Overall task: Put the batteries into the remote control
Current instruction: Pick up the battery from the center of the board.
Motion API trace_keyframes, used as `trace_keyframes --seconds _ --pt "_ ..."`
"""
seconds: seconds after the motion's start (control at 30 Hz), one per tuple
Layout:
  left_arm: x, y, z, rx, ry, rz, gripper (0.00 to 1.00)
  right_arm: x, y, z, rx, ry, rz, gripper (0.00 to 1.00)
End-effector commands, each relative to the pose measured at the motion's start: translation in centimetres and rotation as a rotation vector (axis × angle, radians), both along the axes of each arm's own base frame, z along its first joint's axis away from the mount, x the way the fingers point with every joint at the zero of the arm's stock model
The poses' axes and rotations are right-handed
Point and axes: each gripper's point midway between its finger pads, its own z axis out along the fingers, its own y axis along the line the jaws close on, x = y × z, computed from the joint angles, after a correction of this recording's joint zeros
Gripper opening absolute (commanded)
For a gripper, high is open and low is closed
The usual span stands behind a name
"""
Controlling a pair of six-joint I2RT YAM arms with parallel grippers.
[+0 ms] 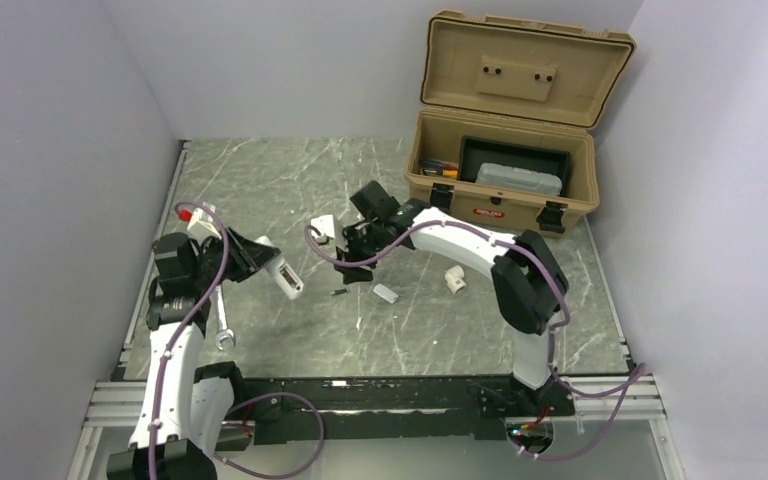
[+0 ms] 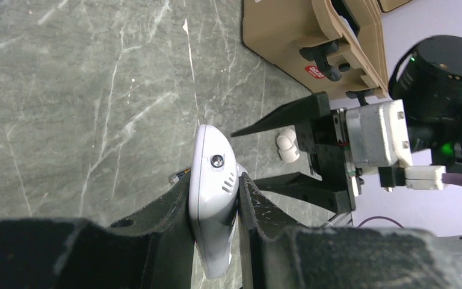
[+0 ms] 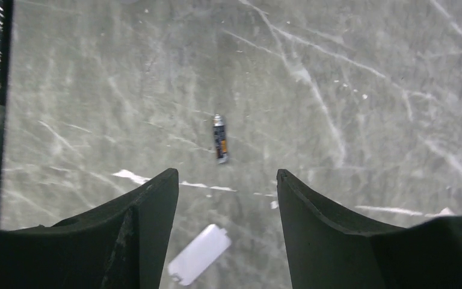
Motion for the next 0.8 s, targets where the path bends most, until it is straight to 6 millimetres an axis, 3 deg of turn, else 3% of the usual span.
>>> trace_keyframes --seconds 0.0,0.4,0.77 --pt "0.4 0.1 0.9 0.011 -0.064 -0.021 0.00 -0.2 0.9 -0.2 0.027 -0.038 0.211 0.64" --pt "0.8 0.8 -0.3 0.001 -0.017 0.019 0.00 -0.8 3.4 -4.6 0.011 -0.103 0.269 0.59" --pt "0.9 1.0 -0.1 0.006 -0.016 0.019 0.00 0.4 4.1 -6.5 -0.022 -0.122 0.248 0.52"
